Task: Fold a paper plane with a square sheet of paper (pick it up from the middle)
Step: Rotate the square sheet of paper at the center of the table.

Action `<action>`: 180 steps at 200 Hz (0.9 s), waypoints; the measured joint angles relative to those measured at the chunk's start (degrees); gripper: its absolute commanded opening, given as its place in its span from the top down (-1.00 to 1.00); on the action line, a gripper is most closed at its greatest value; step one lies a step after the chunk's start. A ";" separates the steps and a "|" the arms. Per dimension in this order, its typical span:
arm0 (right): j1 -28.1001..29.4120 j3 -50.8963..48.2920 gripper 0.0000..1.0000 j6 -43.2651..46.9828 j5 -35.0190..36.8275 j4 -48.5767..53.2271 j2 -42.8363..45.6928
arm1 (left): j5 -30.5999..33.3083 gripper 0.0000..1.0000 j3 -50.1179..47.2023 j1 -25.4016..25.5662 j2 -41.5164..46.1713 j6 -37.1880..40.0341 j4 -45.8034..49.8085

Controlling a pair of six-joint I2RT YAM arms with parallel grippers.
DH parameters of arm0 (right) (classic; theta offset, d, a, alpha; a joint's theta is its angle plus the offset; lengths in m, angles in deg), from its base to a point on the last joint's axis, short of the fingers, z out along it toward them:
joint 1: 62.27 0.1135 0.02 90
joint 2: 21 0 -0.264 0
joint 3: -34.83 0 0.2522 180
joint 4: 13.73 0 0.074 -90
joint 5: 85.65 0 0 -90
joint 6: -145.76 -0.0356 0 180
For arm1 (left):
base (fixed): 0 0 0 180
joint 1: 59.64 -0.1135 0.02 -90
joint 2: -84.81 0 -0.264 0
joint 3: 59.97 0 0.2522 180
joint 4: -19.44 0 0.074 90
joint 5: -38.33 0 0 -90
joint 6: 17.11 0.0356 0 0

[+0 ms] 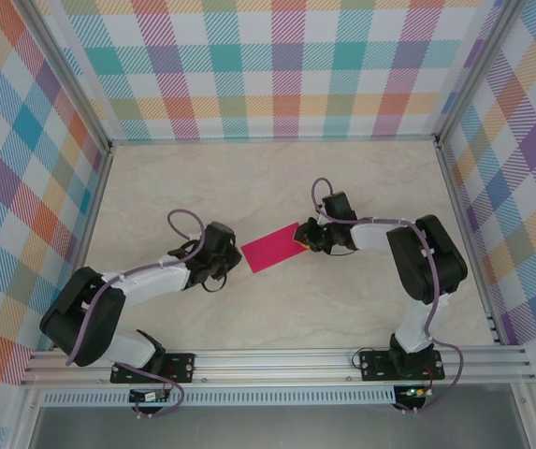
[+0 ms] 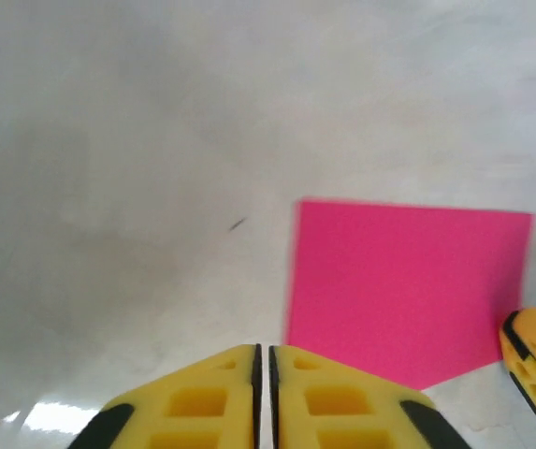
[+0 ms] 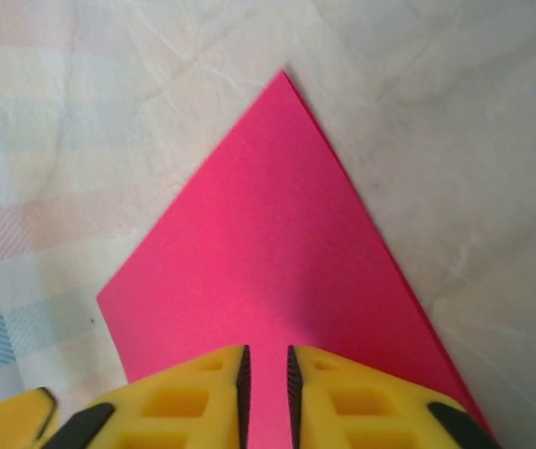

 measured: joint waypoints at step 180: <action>16.68 28.20 0.09 -1.73 9.07 21.84 -15.74 | -2.45 -1.00 16.65 -22.18 -2.34 18.75 21.51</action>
